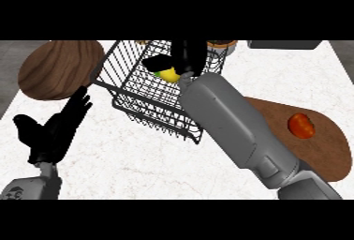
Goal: Pick the lemon from the cutting board and place it in the tiered basket
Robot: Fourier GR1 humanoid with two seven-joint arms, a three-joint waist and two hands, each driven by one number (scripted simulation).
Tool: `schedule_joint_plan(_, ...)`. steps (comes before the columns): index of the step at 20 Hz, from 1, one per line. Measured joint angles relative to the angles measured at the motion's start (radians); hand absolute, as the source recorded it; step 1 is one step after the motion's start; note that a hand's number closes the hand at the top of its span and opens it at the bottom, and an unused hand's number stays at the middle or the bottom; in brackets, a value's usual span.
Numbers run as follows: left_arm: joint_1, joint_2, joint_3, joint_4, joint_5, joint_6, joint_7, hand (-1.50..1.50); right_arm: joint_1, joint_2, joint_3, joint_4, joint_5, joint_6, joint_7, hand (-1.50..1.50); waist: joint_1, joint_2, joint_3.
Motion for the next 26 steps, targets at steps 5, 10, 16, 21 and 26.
schedule_joint_plan(5,0.029,0.002,0.006,-0.006,0.002,-0.009,-0.012,0.0,0.038,0.0,-0.08,-0.077,-0.121,-0.069,-0.073,-1.5,-0.009,-0.001,0.0)
schedule_joint_plan(10,0.039,0.002,0.016,-0.017,0.004,-0.007,-0.012,0.0,0.077,-0.021,-0.204,-0.164,-0.218,-0.098,-0.156,-1.5,-0.02,-0.002,0.0)
schedule_joint_plan(16,0.039,0.008,0.038,0.0,0.003,-0.008,-0.024,0.0,0.164,-0.115,-0.287,-0.312,-0.238,-0.112,-0.146,-1.5,-0.038,-0.007,0.0)
schedule_joint_plan(21,0.074,0.015,0.048,-0.034,0.014,-0.022,-0.019,0.0,0.297,-0.247,-0.362,-0.486,-0.279,-0.053,-0.108,-1.5,-0.046,-0.01,0.0)
schedule_joint_plan(26,0.065,0.01,0.05,-0.026,0.01,-0.021,-0.013,0.0,0.445,-0.378,-0.459,-0.66,-0.358,0.048,-0.097,-1.5,-0.05,-0.009,0.0)
